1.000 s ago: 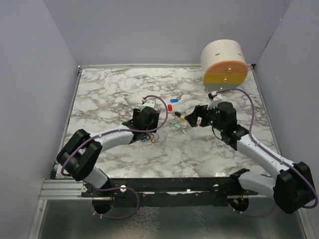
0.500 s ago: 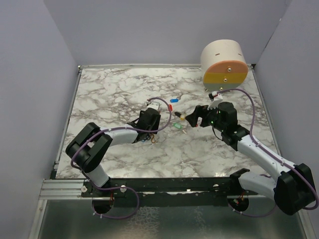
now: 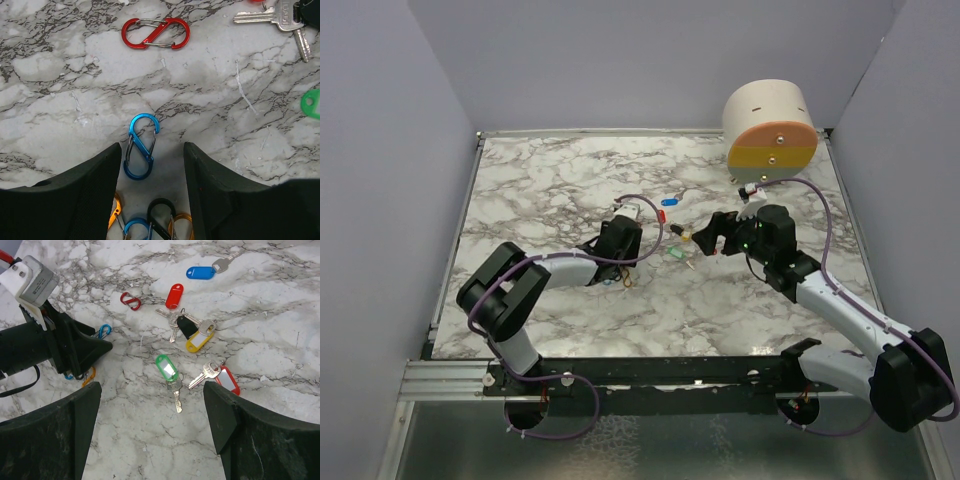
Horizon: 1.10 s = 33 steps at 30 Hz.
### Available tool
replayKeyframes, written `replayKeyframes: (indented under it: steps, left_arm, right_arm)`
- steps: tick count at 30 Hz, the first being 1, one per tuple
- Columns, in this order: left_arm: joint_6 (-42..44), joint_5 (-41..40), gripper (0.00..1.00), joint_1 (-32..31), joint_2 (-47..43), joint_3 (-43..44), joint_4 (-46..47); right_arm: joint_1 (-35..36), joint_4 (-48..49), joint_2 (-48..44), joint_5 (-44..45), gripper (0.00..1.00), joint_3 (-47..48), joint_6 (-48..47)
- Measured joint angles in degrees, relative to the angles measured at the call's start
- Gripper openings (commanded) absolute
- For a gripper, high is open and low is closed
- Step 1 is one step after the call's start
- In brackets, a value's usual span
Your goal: Put the keys on the keyring
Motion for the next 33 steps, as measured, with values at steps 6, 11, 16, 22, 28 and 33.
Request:
replayKeyframes:
  steps: [6, 11, 16, 22, 28, 33]
  left_arm:
    - [0.0, 1.3, 0.54, 0.8, 0.2, 0.0, 0.8]
    - [0.0, 2.1, 0.53, 1.2, 0.3, 0.0, 1.0]
    - [0.1, 2.5, 0.36, 1.7, 1.1, 0.0, 2.7]
    - [0.0, 3.3, 0.32, 2.4, 1.4, -0.2, 3.8]
    - [0.0, 3.4, 0.35, 2.4, 1.1, -1.0, 5.0]
    - [0.0, 4.0, 0.36, 2.4, 0.2, -1.8, 4.7]
  right_arm:
    - [0.0, 0.0, 0.4, 0.0, 0.84, 0.0, 0.0]
    - [0.0, 0.0, 0.5, 0.0, 0.84, 0.0, 0.0]
    - [0.0, 0.0, 0.5, 0.0, 0.84, 0.0, 0.0]
    - [0.0, -0.2, 0.5, 0.0, 0.84, 0.0, 0.0]
    - [0.0, -0.2, 0.5, 0.0, 0.84, 0.0, 0.0]
    - [0.0, -0.2, 0.5, 0.0, 0.84, 0.0, 0.0]
